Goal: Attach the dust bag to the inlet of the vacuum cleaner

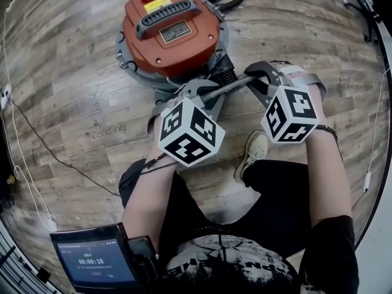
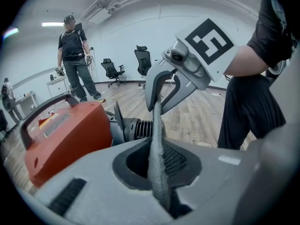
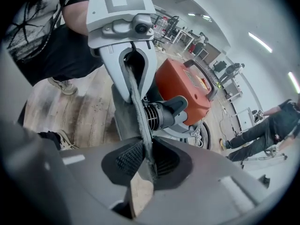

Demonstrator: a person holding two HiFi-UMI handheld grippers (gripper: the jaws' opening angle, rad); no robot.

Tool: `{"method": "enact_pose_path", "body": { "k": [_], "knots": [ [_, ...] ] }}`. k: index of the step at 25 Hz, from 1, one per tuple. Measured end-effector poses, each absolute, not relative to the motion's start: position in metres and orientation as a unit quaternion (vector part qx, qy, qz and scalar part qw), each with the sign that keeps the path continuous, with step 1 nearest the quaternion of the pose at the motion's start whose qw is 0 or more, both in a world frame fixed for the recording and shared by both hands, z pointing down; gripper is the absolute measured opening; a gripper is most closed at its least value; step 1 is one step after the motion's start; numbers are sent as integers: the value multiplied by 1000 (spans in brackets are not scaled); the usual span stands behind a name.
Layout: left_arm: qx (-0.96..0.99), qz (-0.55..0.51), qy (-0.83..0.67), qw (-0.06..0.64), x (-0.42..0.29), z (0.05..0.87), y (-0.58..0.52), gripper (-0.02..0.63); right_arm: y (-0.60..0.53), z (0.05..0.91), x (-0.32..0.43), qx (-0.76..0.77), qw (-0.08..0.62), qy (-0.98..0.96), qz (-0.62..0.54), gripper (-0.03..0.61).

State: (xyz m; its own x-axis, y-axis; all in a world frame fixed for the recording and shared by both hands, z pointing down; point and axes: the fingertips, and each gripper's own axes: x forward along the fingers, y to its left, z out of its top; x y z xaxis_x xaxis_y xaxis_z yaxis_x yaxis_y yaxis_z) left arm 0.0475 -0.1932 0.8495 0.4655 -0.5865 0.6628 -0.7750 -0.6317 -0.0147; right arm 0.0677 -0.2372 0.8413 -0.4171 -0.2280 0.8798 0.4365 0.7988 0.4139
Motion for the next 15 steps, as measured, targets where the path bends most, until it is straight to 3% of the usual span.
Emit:
{"method": "enact_pose_path", "body": {
  "k": [15],
  "knots": [
    [845, 309, -400, 172, 50, 856, -201, 32, -245, 850, 66, -56, 531, -798, -279, 57]
  ]
}}
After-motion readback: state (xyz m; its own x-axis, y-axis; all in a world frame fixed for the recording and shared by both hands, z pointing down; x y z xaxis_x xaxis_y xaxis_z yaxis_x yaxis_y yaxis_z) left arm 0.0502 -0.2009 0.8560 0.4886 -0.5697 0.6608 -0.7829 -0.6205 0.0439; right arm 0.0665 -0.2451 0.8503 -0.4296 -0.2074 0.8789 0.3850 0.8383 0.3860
